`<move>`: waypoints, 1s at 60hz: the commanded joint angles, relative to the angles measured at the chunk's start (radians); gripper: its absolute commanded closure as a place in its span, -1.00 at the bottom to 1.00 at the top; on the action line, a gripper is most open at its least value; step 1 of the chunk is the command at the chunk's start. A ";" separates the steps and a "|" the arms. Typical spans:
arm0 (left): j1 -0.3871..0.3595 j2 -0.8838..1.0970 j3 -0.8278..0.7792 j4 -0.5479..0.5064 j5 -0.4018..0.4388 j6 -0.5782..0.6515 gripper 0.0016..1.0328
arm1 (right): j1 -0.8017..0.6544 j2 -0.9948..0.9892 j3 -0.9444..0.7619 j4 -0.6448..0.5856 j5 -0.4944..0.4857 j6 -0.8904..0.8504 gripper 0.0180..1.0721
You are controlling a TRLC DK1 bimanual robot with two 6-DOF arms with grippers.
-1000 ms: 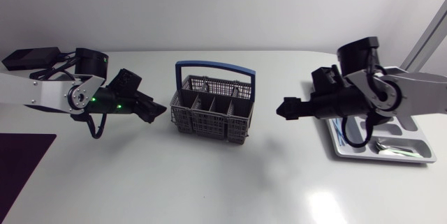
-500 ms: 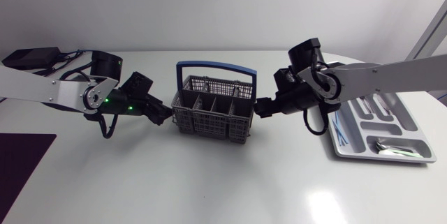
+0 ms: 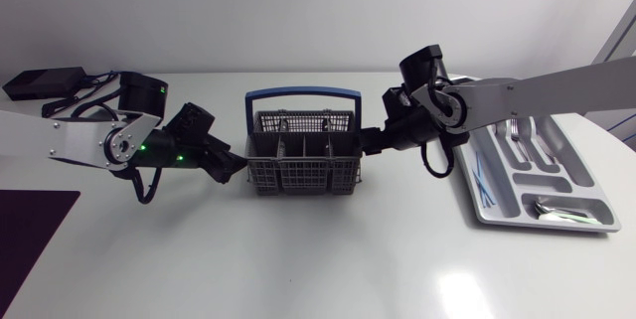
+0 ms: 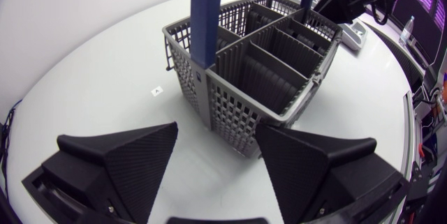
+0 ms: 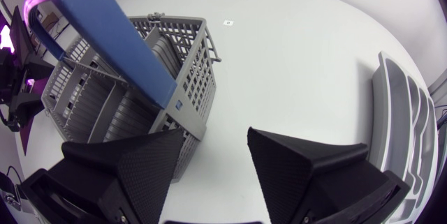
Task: Unload the cutlery basket into the drawer organizer.
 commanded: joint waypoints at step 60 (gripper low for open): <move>0.045 -0.020 -0.018 0.012 0.032 0.014 -0.53 | 0.046 -0.049 -0.054 -0.021 0.080 0.020 -0.71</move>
